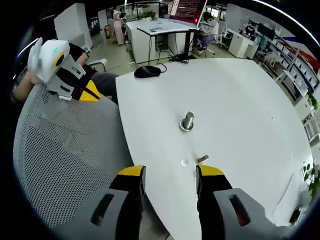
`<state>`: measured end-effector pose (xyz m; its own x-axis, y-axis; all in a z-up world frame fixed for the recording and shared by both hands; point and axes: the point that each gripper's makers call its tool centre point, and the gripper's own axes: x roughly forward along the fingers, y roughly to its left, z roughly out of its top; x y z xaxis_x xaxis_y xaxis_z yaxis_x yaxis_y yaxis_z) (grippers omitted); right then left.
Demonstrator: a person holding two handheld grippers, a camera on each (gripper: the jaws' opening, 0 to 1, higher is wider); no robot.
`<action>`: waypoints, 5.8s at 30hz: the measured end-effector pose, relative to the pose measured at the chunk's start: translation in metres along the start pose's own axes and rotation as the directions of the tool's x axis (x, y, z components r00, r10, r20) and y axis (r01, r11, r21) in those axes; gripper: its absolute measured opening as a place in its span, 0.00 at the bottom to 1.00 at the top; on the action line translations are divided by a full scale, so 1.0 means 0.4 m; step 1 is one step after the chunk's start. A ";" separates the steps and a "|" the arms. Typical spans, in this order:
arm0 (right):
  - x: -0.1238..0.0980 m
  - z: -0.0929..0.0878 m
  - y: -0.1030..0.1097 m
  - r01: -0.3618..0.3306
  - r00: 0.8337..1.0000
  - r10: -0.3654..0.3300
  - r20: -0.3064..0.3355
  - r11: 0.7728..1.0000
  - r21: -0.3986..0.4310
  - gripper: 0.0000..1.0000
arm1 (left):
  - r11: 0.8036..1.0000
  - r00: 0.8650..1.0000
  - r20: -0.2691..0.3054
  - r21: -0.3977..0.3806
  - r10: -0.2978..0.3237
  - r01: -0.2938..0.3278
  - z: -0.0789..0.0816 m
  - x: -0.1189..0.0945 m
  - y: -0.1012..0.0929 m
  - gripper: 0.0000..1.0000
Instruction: Place the washer onto the threaded stud by aligning its center hole with the stud, sliding it down to the base, and recovering from edge contact or off-axis alignment until the washer reaches the visible bottom stop.
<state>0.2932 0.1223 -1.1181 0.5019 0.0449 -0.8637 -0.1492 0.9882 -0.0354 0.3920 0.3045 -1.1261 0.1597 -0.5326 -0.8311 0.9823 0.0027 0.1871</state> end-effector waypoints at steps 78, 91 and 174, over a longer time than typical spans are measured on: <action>0.292 -0.113 -0.056 -0.040 0.963 0.020 -0.270 0.997 -0.069 0.14 | 1.000 0.999 0.039 0.009 -0.016 0.016 0.019 0.010 -0.002 0.00; 0.277 -0.080 -0.032 -0.061 0.978 0.061 -0.201 0.998 0.010 0.15 | 1.000 0.999 0.045 0.009 -0.017 0.017 0.021 0.007 -0.002 0.00; 0.158 -0.011 -0.119 0.009 0.989 -0.023 -0.145 0.995 -0.095 0.14 | 1.000 0.999 0.044 0.003 -0.019 0.019 0.023 0.012 0.001 0.00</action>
<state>0.3284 0.0776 -1.1730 0.3762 0.0006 -0.9265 -0.2246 0.9702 -0.0906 0.3921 0.2943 -1.1252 0.1368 -0.5694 -0.8106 0.9848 -0.0099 0.1732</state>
